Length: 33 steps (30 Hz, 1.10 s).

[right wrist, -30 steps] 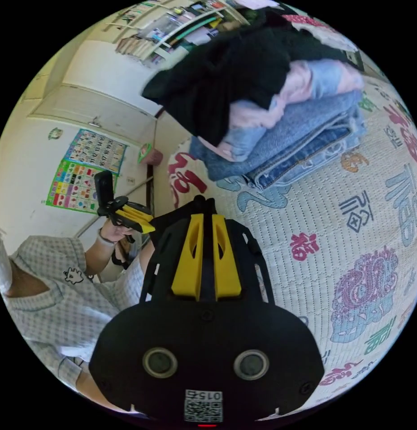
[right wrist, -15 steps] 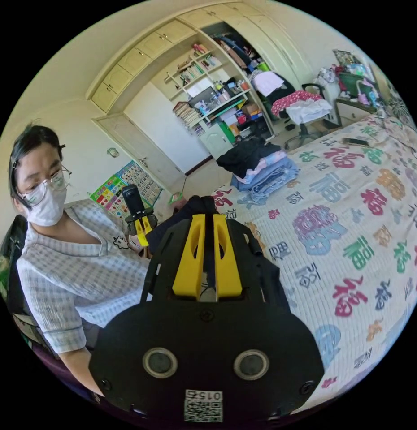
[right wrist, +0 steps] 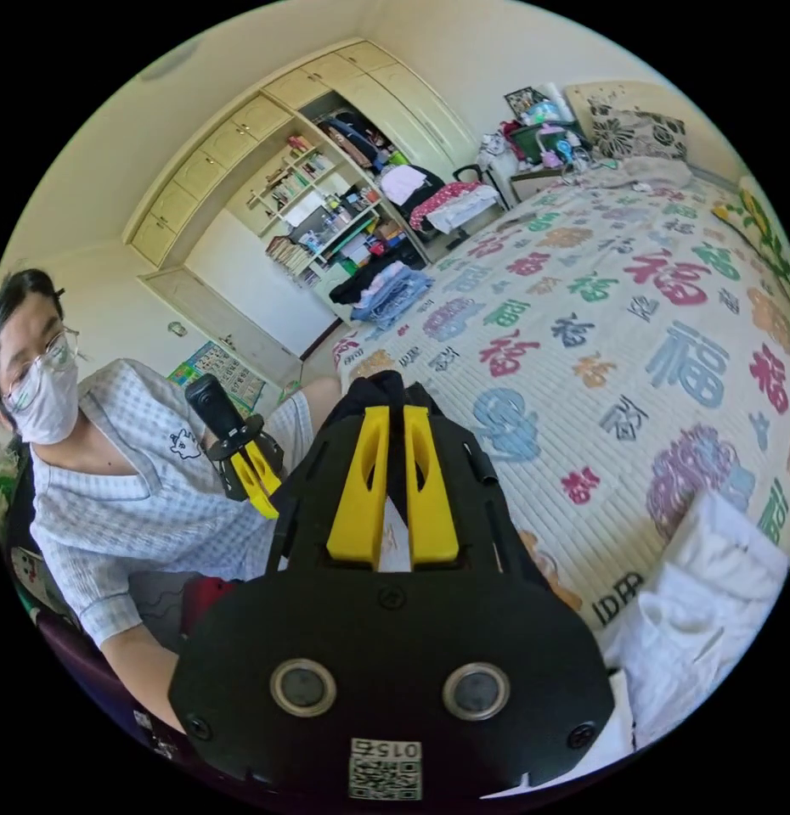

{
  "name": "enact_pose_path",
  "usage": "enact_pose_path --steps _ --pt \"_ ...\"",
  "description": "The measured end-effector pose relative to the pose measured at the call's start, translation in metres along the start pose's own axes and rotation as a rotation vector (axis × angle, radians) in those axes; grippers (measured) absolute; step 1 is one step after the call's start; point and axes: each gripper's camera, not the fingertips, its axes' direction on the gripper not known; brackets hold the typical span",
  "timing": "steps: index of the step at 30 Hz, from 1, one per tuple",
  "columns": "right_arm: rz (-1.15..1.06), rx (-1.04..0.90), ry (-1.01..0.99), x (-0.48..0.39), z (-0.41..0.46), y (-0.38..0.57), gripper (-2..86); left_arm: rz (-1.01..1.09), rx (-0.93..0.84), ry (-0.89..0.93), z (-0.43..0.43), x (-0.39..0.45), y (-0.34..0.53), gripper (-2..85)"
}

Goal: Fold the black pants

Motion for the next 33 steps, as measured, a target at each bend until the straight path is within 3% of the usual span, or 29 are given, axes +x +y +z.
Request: enact_pose_path --steps 5,10,17,22,24,28,30,33 --pt "0.277 -0.075 0.155 0.045 -0.021 0.057 1.4 0.046 -0.106 -0.037 0.118 0.016 0.013 -0.5" --pt "0.441 -0.036 0.383 0.056 -0.043 0.121 3.6 0.043 -0.383 -0.081 0.255 0.01 0.047 -0.1" --pt "0.539 -0.037 0.507 0.039 0.018 0.21 10.7 0.055 -0.358 0.02 0.284 0.006 0.037 6.8" --pt "0.689 0.324 0.547 0.009 0.028 0.311 10.6 0.207 -0.329 0.209 0.272 0.003 0.012 10.1" --pt "0.693 0.406 0.505 0.002 0.033 0.337 10.1 0.207 -0.237 0.222 0.268 -0.002 0.003 7.8" --pt "0.716 0.473 0.484 -0.003 0.051 0.382 9.9 0.303 -0.296 0.256 0.312 0.005 -0.016 8.1" --pt "0.714 0.457 0.527 -0.006 0.063 0.394 10.7 0.237 -0.266 0.172 0.32 -0.011 -0.023 8.4" --pt "0.675 0.455 0.566 -0.009 0.082 0.405 11.7 0.117 -0.461 -0.049 0.355 -0.062 -0.031 9.6"
